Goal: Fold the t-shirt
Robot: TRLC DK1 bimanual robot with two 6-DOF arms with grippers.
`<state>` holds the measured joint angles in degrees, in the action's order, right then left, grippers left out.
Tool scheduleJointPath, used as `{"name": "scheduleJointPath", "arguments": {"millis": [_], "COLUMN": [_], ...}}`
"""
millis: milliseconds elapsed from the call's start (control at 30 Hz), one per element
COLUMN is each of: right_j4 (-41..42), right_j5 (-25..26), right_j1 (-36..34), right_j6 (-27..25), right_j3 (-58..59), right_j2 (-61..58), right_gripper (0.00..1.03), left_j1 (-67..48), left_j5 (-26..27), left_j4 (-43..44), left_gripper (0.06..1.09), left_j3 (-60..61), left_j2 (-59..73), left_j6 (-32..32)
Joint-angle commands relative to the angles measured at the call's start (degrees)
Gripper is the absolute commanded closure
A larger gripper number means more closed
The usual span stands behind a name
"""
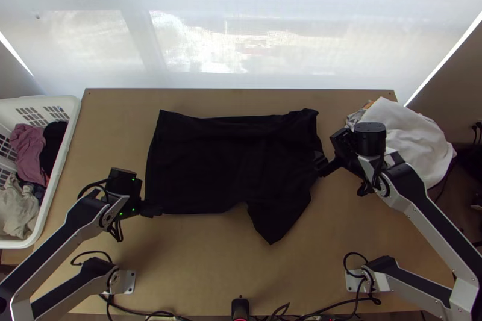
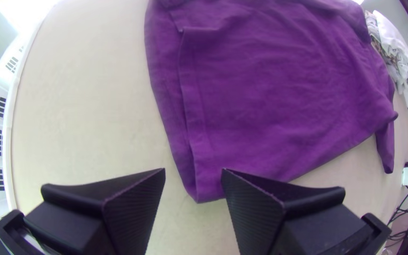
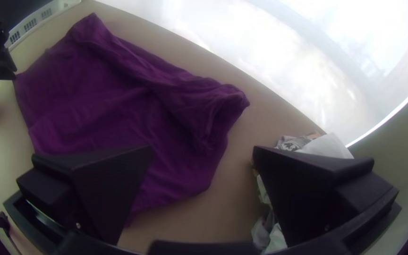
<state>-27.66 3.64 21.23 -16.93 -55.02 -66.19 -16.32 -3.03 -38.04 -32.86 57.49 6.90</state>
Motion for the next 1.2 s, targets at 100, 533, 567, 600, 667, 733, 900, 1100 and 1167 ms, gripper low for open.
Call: {"name": "scheduleJointPath", "arguments": {"millis": [100,533,567,600,667,733,900,1100,1167], "right_j4": [-3.8,-15.8,-16.6,-17.1,-18.1,-18.3,-17.2,-15.5,-15.4], "right_j5": [-0.2,-4.0,-4.0,-4.0,-4.3,-4.4,-4.7,-5.4,-5.4], "right_j1": [2.6,17.6,19.5,21.7,26.2,30.6,37.2,41.4,42.7], "right_j6": [-0.2,-1.5,-2.0,-2.0,-2.1,-2.4,-2.8,-2.5,-2.7], "right_j3": [1.1,4.0,4.2,4.3,4.6,4.9,5.8,8.6,9.5], "right_j2": [3.4,5.5,5.5,5.5,5.1,4.2,1.1,-0.3,-0.4], "right_gripper": [0.05,0.05,0.05,0.05,0.05,0.05,0.05,0.05,0.05], "left_j1": [-4.0,-4.3,-4.3,-4.3,-4.3,-4.3,-4.3,-3.5,-3.4], "left_j5": [1.4,1.4,1.4,1.4,1.4,1.3,1.3,1.3,1.3], "left_j4": [2.0,1.9,1.9,1.9,2.0,2.1,2.0,2.0,1.9], "left_gripper": [0.73,1.05,1.05,1.05,1.05,1.05,1.05,1.05,1.05], "left_j3": [0.3,0.4,0.4,0.4,0.4,0.4,0.4,0.5,0.5], "left_j2": [6.0,5.6,5.7,5.6,5.6,5.6,5.5,5.3,5.3], "left_j6": [1.4,1.6,1.6,1.6,1.6,1.6,1.5,1.6,1.6]}}
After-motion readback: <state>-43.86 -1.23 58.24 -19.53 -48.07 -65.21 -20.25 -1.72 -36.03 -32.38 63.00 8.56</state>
